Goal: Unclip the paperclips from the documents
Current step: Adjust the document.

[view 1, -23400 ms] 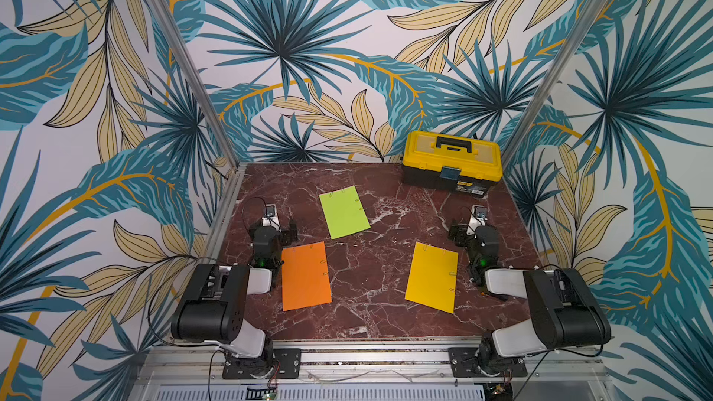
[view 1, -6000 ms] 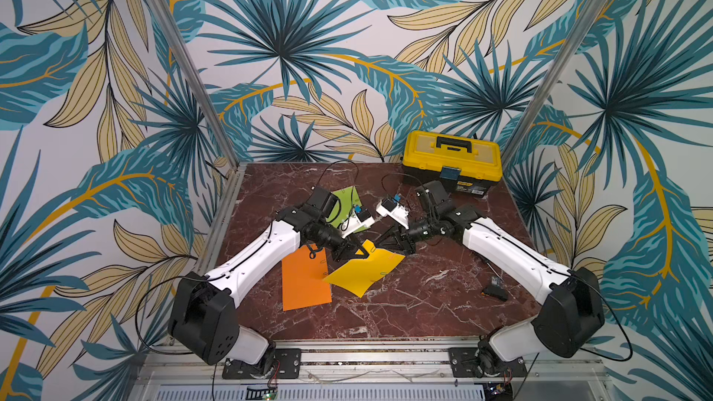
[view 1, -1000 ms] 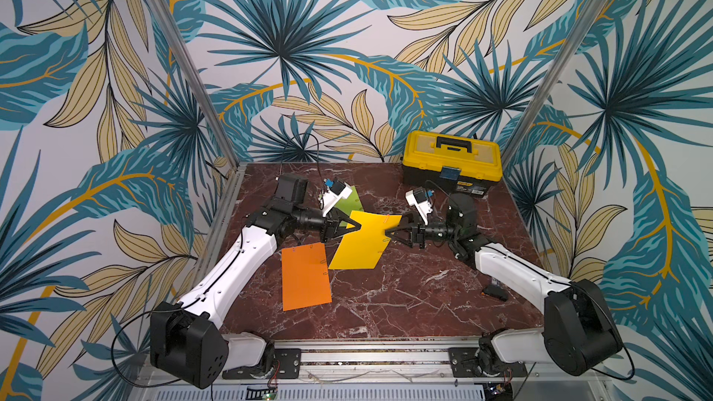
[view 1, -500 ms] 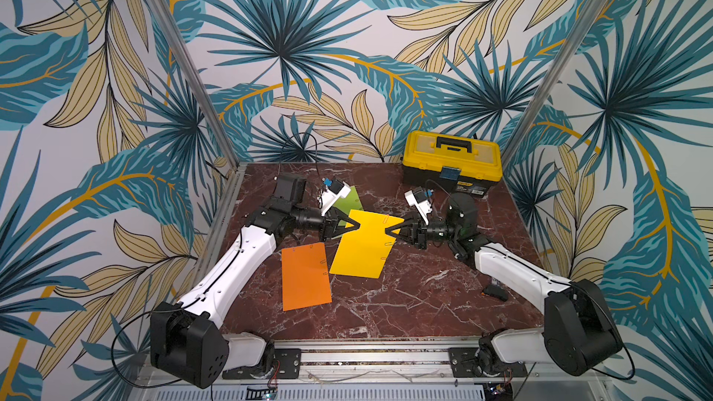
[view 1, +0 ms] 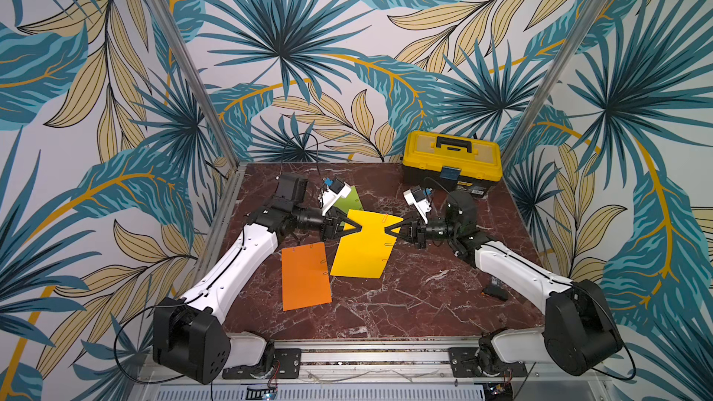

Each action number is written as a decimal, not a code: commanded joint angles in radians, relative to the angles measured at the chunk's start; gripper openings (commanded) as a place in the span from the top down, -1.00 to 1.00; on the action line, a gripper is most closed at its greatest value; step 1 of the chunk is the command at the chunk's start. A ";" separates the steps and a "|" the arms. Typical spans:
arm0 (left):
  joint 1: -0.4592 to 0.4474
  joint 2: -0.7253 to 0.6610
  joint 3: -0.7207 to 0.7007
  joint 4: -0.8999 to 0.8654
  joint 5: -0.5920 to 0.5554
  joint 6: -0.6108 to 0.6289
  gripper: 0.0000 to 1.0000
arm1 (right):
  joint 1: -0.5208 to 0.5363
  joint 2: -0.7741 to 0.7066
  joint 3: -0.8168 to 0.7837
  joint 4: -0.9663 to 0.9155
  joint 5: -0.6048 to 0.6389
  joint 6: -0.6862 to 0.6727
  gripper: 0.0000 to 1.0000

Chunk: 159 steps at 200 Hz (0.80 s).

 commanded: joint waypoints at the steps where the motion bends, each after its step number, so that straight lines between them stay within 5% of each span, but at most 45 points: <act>1: -0.027 0.028 0.034 0.012 0.018 -0.009 0.56 | 0.014 0.012 0.020 -0.011 -0.013 -0.017 0.98; 44: -0.067 0.076 0.063 0.012 0.000 -0.014 0.55 | 0.026 0.010 0.012 -0.009 -0.001 -0.018 0.98; 92: -0.069 0.079 0.061 0.012 -0.013 -0.020 1.00 | 0.025 0.001 0.009 -0.065 0.024 -0.060 0.91; 113: -0.065 0.062 0.045 0.012 -0.021 -0.015 1.00 | 0.026 -0.008 0.031 -0.168 0.045 -0.122 0.46; 159: -0.055 0.027 -0.004 0.012 -0.015 -0.003 1.00 | 0.022 -0.045 0.135 -0.525 0.137 -0.370 -0.02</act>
